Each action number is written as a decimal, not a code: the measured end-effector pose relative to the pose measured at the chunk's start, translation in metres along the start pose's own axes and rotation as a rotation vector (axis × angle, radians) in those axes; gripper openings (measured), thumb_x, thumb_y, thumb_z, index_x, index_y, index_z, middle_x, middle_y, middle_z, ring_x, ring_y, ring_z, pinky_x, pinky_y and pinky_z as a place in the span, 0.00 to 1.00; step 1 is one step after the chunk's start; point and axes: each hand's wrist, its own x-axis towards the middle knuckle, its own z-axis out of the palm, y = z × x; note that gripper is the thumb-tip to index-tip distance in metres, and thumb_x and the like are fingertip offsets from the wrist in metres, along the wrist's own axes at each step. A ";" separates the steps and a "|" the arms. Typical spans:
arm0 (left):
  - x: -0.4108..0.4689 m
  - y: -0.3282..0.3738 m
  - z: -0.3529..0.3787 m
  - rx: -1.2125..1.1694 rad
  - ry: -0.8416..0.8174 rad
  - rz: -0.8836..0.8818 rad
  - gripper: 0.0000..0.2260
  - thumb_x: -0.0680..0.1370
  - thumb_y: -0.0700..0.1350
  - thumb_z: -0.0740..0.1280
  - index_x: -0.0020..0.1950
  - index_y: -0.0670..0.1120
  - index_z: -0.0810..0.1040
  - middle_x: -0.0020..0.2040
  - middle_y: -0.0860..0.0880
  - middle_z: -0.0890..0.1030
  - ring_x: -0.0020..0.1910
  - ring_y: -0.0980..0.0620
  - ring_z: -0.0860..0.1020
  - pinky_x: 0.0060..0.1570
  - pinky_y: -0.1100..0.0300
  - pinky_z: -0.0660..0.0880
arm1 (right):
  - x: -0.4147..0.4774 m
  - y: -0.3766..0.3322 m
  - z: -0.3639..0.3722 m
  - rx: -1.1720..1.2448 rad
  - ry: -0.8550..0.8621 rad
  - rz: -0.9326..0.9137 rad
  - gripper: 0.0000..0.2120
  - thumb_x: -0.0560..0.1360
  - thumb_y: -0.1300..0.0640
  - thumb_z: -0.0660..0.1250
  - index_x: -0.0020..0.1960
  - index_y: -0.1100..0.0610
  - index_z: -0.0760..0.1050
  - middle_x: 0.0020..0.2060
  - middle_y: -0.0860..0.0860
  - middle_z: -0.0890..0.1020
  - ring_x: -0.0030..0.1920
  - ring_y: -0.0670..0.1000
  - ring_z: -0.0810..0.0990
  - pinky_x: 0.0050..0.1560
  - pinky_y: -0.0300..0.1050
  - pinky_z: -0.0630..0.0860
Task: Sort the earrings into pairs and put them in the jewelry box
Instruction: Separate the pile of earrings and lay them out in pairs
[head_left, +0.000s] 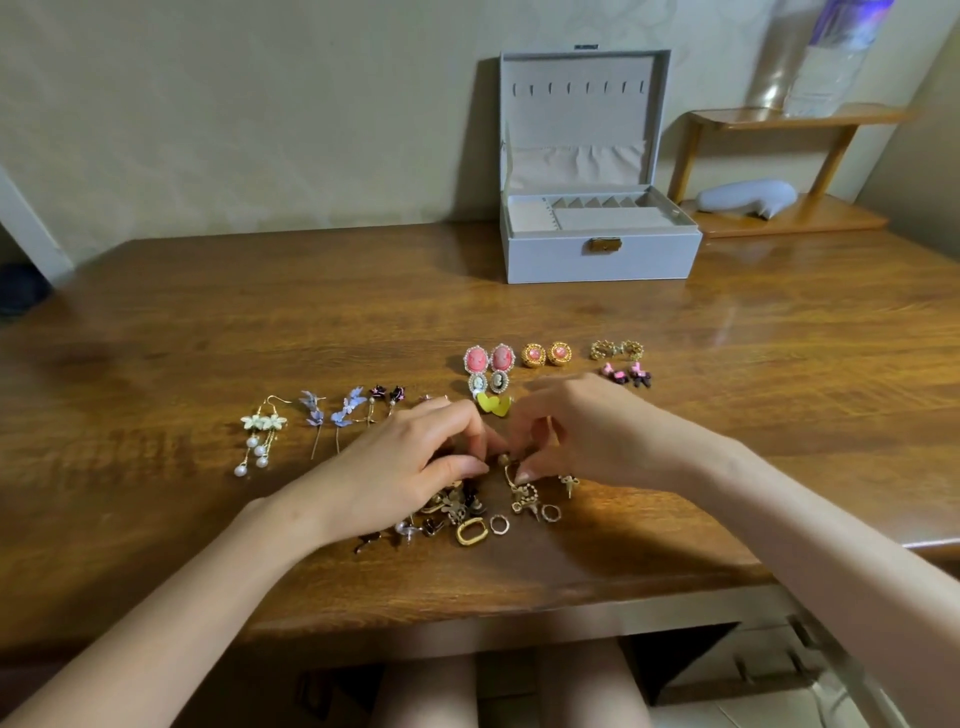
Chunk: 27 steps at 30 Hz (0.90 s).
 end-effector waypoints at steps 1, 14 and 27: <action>0.000 0.000 0.000 -0.003 -0.001 0.005 0.07 0.77 0.48 0.63 0.43 0.59 0.68 0.56 0.58 0.76 0.57 0.64 0.72 0.59 0.61 0.70 | 0.001 -0.002 0.001 -0.023 0.004 0.012 0.10 0.68 0.49 0.74 0.46 0.50 0.79 0.37 0.41 0.72 0.39 0.44 0.70 0.42 0.42 0.70; 0.002 0.005 -0.010 -0.034 0.164 0.024 0.03 0.73 0.44 0.69 0.41 0.49 0.76 0.45 0.56 0.74 0.47 0.57 0.73 0.47 0.68 0.69 | 0.003 -0.002 -0.015 0.219 -0.008 0.084 0.07 0.65 0.56 0.76 0.39 0.53 0.79 0.36 0.46 0.82 0.36 0.44 0.78 0.39 0.37 0.75; 0.081 0.034 0.009 0.066 0.165 -0.126 0.08 0.74 0.39 0.69 0.41 0.51 0.74 0.38 0.53 0.78 0.39 0.54 0.79 0.44 0.56 0.79 | -0.008 0.040 -0.024 0.248 0.194 0.365 0.05 0.66 0.63 0.75 0.36 0.56 0.81 0.30 0.47 0.82 0.30 0.42 0.80 0.35 0.32 0.76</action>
